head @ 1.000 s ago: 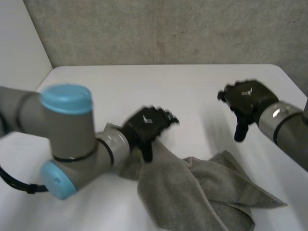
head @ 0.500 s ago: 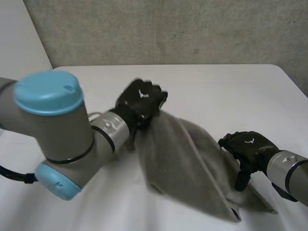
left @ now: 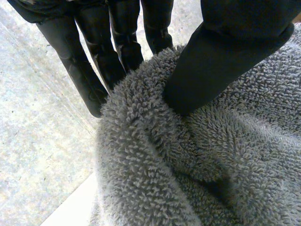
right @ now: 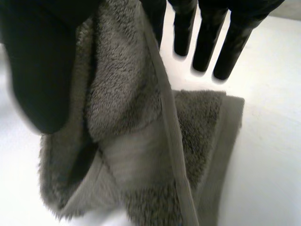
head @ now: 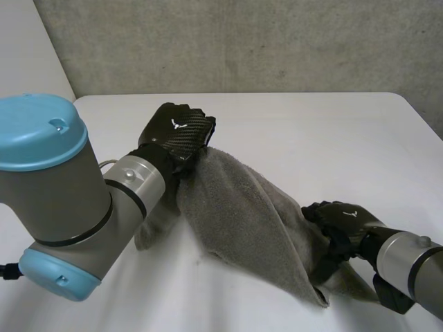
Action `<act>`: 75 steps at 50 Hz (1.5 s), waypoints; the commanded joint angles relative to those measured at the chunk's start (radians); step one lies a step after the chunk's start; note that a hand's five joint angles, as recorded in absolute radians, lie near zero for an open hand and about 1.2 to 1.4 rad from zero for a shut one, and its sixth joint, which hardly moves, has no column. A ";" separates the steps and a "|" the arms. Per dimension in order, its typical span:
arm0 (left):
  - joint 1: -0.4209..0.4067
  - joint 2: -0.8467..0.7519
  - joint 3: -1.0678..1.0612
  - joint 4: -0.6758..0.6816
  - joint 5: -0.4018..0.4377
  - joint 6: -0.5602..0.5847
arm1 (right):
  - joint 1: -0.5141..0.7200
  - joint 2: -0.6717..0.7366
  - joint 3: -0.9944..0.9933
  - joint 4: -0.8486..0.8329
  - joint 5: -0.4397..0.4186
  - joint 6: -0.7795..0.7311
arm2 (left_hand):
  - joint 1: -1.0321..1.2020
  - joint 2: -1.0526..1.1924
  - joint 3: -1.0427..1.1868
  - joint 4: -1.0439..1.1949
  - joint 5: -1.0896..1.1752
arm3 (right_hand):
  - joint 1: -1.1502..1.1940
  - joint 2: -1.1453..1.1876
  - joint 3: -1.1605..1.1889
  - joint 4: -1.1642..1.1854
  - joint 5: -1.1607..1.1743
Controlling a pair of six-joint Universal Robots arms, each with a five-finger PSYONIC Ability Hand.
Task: Fold the laundry
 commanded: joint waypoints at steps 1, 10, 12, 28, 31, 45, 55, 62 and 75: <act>0.007 0.052 -0.043 0.006 0.005 0.011 | 0.016 0.083 -0.049 -0.216 0.008 -0.048 | 0.266 0.182 0.190 0.180 0.215 | 1.180 1.159 1.167 1.160 1.151; 0.107 0.032 0.113 0.065 0.008 0.024 | 0.027 0.083 -0.365 -0.404 0.054 -0.292 | 0.266 0.182 0.190 0.180 0.215 | 1.180 1.159 1.167 1.160 1.151; 0.116 0.024 0.162 0.083 0.010 0.025 | 0.025 0.083 -0.428 -0.473 0.088 -0.283 | 0.266 0.182 0.190 0.180 0.215 | 1.180 1.159 1.167 1.160 1.151; 0.107 0.087 -0.071 0.219 0.005 0.002 | 0.149 0.169 -0.488 -0.597 0.155 -0.281 | 0.266 0.182 0.190 0.180 0.215 | 1.180 1.159 1.167 1.160 1.151; 0.104 0.083 -0.317 0.223 0.004 0.004 | 0.148 0.198 -0.427 -0.547 0.146 -0.287 | 0.073 -0.010 -0.003 -0.013 0.023 | 1.180 1.159 1.167 1.160 1.151; 0.019 0.221 -0.445 0.131 -0.064 0.001 | 0.153 0.217 -0.408 -0.445 0.135 -0.307 | -0.770 -0.853 -0.846 -0.856 -0.821 | 1.180 1.159 1.167 1.160 1.151; 0.097 0.319 -0.232 0.118 -0.059 -0.047 | 0.157 0.076 -0.365 -0.433 0.062 -0.309 | -0.829 -0.912 -0.905 -0.915 -0.879 | 1.180 1.159 1.167 1.160 1.151; 0.113 0.107 -0.120 0.098 0.016 -0.176 | 0.159 -0.016 -0.344 -0.447 0.019 -0.309 | -0.814 -0.898 -0.890 -0.900 -0.865 | 1.180 1.159 1.167 1.160 1.151; 0.147 -0.222 0.242 -0.168 0.370 -0.436 | 0.146 -0.147 -0.357 -0.520 -0.069 -0.309 | -0.788 -0.871 -0.864 -0.874 -0.838 | 1.180 1.159 1.167 1.160 1.151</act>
